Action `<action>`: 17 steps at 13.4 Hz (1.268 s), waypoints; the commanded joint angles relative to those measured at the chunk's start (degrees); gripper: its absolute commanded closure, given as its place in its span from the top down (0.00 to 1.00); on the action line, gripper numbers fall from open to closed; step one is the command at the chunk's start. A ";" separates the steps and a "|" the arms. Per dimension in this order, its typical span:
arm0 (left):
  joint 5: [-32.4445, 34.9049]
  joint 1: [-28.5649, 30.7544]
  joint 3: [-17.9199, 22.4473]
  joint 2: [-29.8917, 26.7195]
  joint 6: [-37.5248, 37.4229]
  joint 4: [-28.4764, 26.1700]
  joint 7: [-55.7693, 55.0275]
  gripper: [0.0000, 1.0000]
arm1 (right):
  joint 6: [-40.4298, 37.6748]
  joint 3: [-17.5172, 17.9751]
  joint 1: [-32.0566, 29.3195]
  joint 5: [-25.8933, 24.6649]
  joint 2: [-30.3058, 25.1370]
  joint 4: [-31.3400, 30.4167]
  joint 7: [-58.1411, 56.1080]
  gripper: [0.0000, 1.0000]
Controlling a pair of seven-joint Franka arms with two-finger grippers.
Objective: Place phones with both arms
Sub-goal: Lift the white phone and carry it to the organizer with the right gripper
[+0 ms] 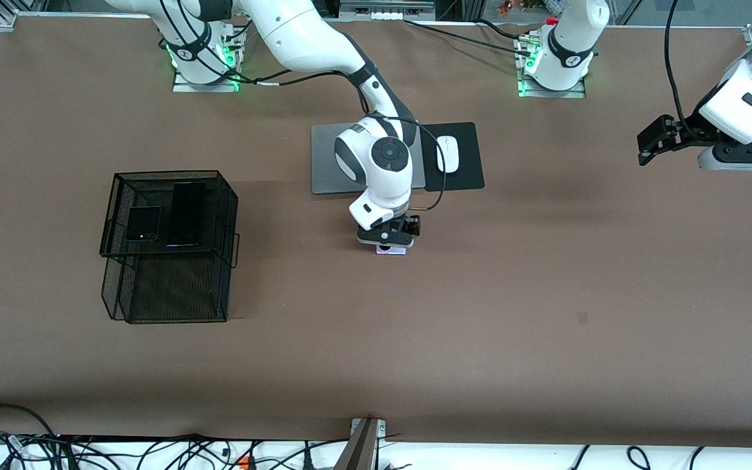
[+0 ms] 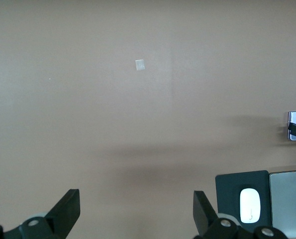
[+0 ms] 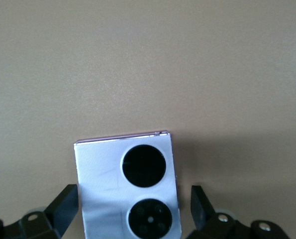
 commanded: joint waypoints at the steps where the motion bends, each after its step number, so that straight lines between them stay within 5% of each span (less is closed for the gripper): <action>1: -0.74 0.69 0.11 0.76 -1.41 1.68 0.43 1.00 | 1.26 -0.21 0.06 0.38 0.82 0.44 -0.94 1.00; 4: -0.74 0.77 0.38 0.77 -1.50 1.59 0.43 1.00 | 2.76 -0.21 0.15 0.47 1.43 0.44 -0.94 1.00; 7: -0.74 0.69 0.38 0.77 -1.50 1.59 0.35 1.00 | 2.76 -0.21 0.15 0.56 1.44 0.44 -1.03 0.39; 10: -0.74 0.69 0.38 0.77 -1.50 1.68 -0.18 1.00 | 2.67 -0.21 0.15 0.47 1.26 0.44 -1.20 0.09; 12: -0.74 0.60 0.29 1.03 -1.41 2.12 -0.27 1.00 | 1.36 -0.21 0.15 0.64 -0.05 0.53 -1.20 0.08; 17: -0.65 0.34 -0.24 1.12 -1.94 2.56 0.00 1.00 | -17.42 -1.44 -1.69 0.56 -7.34 5.18 -2.86 0.01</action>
